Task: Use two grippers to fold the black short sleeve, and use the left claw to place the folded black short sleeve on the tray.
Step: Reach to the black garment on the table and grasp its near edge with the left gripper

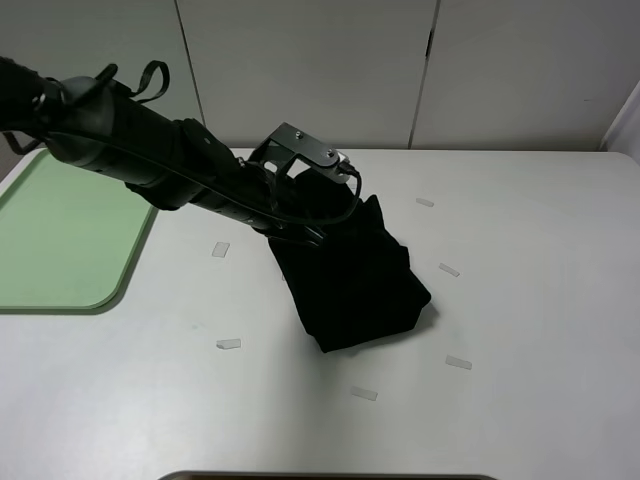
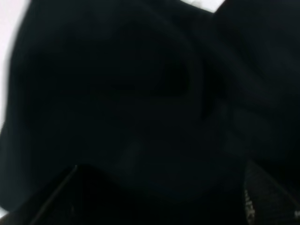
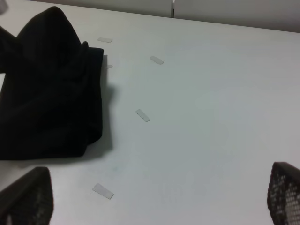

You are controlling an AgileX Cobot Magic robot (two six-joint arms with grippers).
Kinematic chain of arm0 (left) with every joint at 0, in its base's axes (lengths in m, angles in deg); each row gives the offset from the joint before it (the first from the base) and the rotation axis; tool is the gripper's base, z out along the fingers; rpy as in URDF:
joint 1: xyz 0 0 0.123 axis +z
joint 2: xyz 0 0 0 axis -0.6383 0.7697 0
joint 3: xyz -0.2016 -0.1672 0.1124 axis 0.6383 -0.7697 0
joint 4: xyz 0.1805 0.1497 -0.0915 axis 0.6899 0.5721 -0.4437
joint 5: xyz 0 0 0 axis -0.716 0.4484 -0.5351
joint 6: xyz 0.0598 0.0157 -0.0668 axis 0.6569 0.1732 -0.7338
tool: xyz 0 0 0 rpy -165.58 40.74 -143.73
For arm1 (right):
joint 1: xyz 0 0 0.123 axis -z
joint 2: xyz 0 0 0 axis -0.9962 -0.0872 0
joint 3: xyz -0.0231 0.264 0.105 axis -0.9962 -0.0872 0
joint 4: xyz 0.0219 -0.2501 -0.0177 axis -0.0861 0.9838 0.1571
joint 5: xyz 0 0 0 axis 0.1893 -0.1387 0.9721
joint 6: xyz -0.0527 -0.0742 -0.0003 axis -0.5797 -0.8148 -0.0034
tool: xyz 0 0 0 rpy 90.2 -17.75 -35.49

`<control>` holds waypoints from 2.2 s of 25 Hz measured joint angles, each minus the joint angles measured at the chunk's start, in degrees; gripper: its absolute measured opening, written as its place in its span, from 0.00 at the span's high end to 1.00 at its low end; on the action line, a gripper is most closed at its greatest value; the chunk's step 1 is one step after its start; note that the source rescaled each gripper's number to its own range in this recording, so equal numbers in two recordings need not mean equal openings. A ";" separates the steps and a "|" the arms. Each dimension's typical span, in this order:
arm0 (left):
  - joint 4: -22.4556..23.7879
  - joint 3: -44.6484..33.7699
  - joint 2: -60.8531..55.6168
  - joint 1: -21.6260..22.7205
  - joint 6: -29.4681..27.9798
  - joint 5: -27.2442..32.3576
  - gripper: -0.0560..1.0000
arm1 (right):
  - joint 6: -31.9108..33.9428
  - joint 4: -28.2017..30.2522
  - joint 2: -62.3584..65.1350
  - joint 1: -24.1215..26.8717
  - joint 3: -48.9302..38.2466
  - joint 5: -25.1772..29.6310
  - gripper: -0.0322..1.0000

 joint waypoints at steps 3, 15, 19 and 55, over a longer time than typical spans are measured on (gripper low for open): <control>0.00 1.93 1.45 -1.36 0.00 0.12 0.31 | 0.00 0.00 0.00 0.00 0.00 0.00 0.00; 0.00 7.42 3.07 -4.50 0.00 0.53 0.31 | 0.00 0.00 0.00 0.00 0.00 0.00 0.00; -0.06 7.51 3.14 -4.50 -0.06 1.57 0.31 | 0.00 0.00 0.00 0.00 0.00 0.00 0.00; 1.03 -4.28 -7.06 -0.45 0.34 -2.18 0.01 | 0.00 0.00 0.00 0.00 0.00 0.00 0.00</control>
